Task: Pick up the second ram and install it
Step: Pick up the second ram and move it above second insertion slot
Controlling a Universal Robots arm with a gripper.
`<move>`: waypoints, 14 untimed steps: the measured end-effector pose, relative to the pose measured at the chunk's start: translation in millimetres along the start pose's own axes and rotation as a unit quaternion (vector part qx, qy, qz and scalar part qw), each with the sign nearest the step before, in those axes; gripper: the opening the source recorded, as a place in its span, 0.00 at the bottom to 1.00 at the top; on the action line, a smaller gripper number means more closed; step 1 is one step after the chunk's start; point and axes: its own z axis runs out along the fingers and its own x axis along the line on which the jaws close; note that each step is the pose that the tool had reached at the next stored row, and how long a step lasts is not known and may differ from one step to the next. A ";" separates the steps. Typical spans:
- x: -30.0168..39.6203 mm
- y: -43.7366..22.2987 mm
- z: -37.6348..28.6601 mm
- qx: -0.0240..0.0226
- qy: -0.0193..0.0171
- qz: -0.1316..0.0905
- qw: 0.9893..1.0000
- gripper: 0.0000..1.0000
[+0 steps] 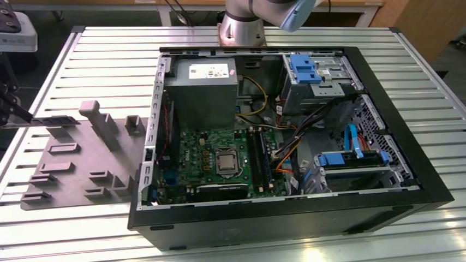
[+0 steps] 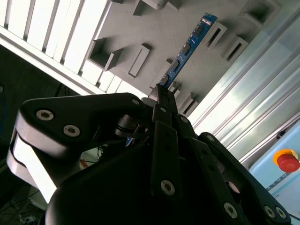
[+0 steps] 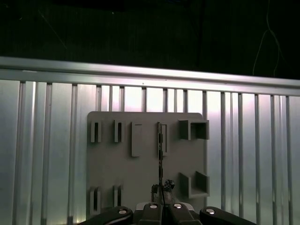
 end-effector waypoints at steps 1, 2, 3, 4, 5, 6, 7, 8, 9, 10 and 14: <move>-0.1 0.0 -0.3 0.000 0.000 0.000 1.000 0.11; -0.1 0.0 -0.6 0.000 0.000 0.000 1.000 0.11; -0.7 0.2 -3.4 0.000 0.000 0.000 1.000 0.11; -0.9 0.2 -3.9 0.000 0.000 0.000 1.000 0.11; -1.0 0.2 -4.4 0.000 0.000 0.000 1.000 0.11; -1.1 0.2 -4.9 0.000 0.000 0.000 1.000 0.11; -1.2 0.3 -5.5 0.000 0.000 0.000 1.000 0.11; -1.3 0.3 -5.9 0.000 0.000 0.000 1.000 0.11; -1.4 0.3 -6.4 0.000 0.000 0.000 1.000 0.11; -1.6 0.3 -7.1 0.000 0.000 0.000 1.000 0.11; -2.0 0.5 -9.3 0.000 0.000 0.000 1.000 0.11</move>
